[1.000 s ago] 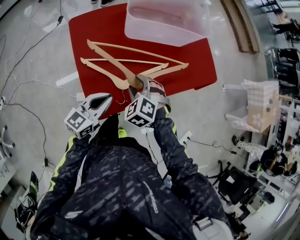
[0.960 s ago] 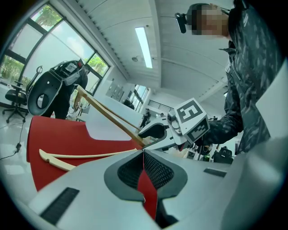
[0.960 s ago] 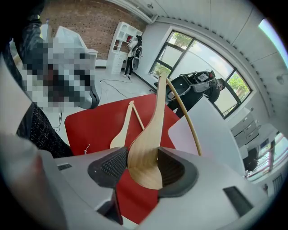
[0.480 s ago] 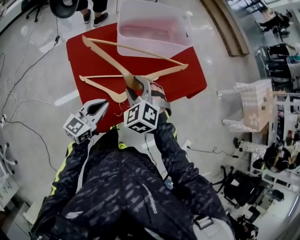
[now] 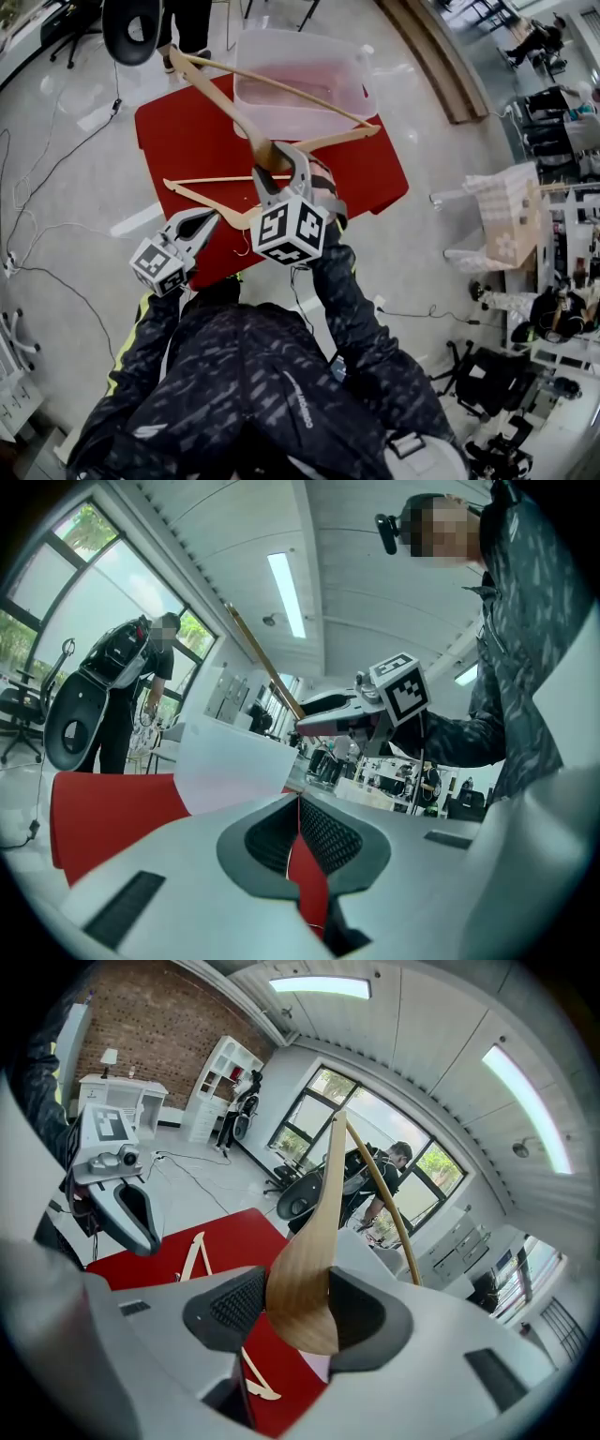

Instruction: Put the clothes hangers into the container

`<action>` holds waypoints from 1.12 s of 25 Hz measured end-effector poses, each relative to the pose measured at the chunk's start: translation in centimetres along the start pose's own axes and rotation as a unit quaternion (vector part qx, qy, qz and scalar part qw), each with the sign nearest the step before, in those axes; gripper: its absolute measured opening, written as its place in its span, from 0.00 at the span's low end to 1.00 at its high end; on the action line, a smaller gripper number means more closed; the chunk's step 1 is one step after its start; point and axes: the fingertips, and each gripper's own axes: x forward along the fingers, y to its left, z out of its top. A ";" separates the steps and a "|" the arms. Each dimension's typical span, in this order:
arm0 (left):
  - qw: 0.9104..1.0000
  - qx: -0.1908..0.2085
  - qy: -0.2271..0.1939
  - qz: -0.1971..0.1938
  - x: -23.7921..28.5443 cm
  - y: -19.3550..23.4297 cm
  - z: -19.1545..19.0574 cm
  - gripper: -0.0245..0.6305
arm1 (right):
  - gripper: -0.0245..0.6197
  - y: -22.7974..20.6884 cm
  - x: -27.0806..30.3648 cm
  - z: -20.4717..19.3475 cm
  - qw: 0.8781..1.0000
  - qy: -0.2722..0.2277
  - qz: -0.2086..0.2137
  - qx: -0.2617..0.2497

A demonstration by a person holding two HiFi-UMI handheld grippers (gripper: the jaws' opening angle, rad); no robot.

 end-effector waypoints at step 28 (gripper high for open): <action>0.996 -0.037 -0.001 0.085 0.3 5.1 1.9 0.06 | 0.38 -15.1 13.0 4.2 0.993 -0.066 0.002 0.093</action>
